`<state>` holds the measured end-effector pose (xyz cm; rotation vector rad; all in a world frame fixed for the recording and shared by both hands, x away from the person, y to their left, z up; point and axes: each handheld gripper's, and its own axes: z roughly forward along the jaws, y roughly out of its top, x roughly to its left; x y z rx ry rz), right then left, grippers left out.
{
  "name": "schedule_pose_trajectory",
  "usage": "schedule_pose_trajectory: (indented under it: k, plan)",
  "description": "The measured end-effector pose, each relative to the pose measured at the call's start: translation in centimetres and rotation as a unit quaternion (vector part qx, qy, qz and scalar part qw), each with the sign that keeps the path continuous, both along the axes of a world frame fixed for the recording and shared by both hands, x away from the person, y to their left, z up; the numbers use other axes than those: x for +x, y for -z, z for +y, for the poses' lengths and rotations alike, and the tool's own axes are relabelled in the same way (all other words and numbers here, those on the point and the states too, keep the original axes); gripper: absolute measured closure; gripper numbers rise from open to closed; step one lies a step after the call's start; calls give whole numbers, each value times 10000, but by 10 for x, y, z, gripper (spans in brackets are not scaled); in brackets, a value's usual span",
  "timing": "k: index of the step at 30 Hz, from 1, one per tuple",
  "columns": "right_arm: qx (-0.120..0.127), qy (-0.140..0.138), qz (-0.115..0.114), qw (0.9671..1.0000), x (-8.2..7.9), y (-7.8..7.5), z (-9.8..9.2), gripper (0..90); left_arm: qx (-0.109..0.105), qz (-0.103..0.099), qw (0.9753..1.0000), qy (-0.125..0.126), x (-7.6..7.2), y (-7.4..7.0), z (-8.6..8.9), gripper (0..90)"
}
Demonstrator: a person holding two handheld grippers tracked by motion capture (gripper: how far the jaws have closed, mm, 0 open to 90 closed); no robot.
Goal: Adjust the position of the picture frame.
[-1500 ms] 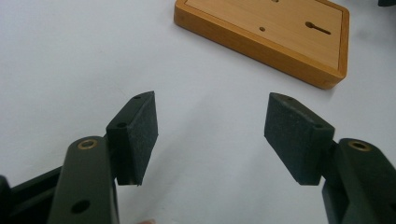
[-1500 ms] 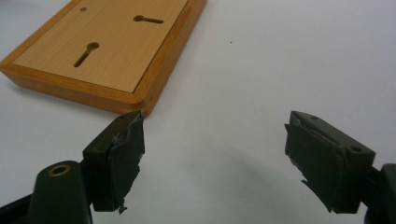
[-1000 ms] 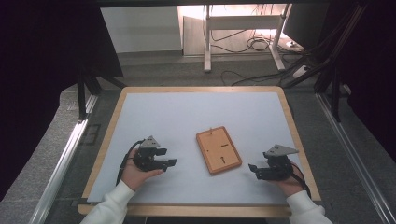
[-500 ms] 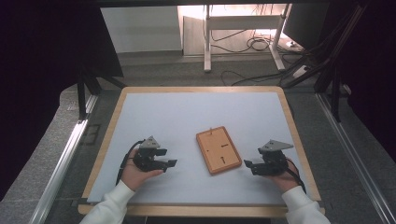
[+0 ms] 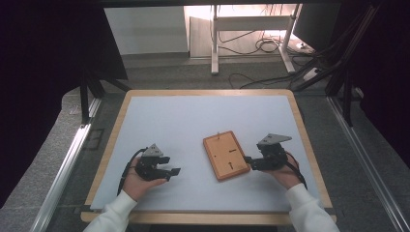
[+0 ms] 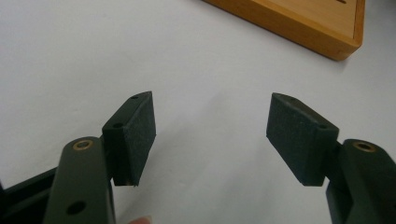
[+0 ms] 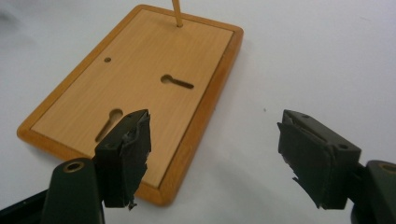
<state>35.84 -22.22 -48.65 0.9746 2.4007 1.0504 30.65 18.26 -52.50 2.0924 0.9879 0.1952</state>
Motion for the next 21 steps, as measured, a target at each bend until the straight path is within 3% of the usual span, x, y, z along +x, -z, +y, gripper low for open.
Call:
schedule_pose_trajectory:
  k: [12, 21]
  plan:
    - [-116, -362, -97, 9992, 18, -5, 32, 284, 64, 26, 10000, 33, -5, 5, -2, 330]
    - [-194, -570, -47, 9982, 30, -2, 52, 323, 74, 16, 10000, 60, -4, 4, -2, 326]
